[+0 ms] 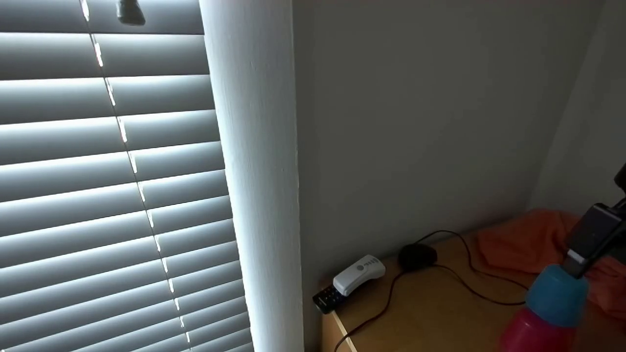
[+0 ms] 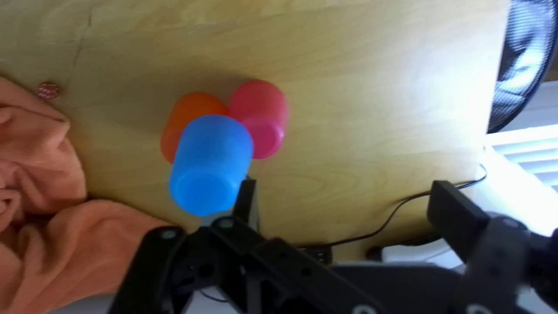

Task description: Put the cups together

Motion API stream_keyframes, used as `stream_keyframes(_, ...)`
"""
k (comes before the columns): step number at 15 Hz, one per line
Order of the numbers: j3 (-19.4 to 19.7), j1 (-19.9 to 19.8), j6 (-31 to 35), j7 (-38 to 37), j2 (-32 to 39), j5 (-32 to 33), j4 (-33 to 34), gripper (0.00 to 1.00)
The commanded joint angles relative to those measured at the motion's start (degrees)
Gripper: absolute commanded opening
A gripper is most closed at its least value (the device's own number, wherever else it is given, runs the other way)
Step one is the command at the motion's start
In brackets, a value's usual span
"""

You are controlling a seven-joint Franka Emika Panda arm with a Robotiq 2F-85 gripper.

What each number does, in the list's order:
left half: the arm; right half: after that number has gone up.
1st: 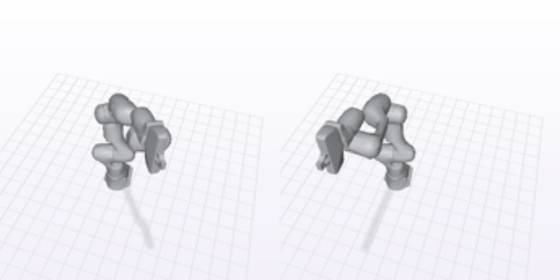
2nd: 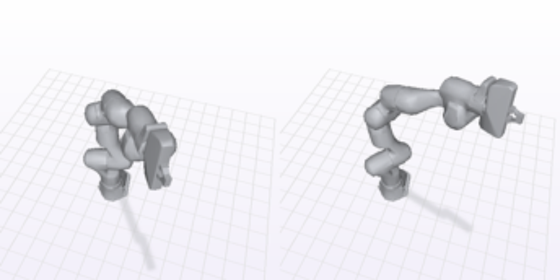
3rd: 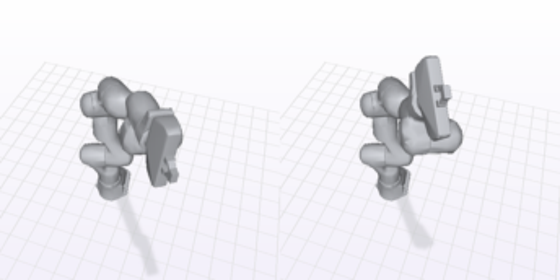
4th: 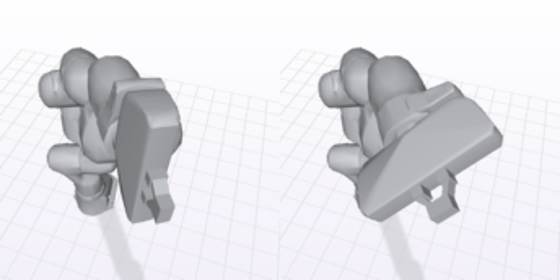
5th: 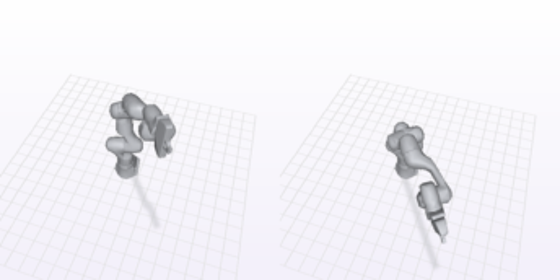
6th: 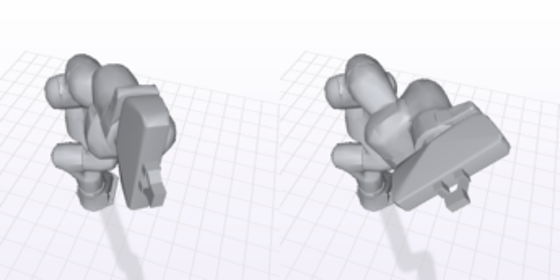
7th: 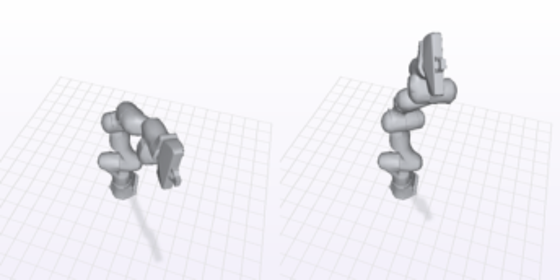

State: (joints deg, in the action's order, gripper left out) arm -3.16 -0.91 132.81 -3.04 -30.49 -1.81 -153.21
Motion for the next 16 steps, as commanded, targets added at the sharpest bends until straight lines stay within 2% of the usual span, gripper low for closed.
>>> stream_keyframes(1,0.20,-4.92,3.32,-3.41,3.35,6.30,1.17,1.00)
stream_keyframes(6,3.73,-7.31,3.38,-2.39,8.39,6.42,3.52,1.00)
stream_keyframes(10,7.36,-6.54,1.57,3.83,13.26,5.15,6.02,1.00)
stream_keyframes(16,9.21,-5.16,1.16,9.72,19.36,2.06,8.22,1.00)
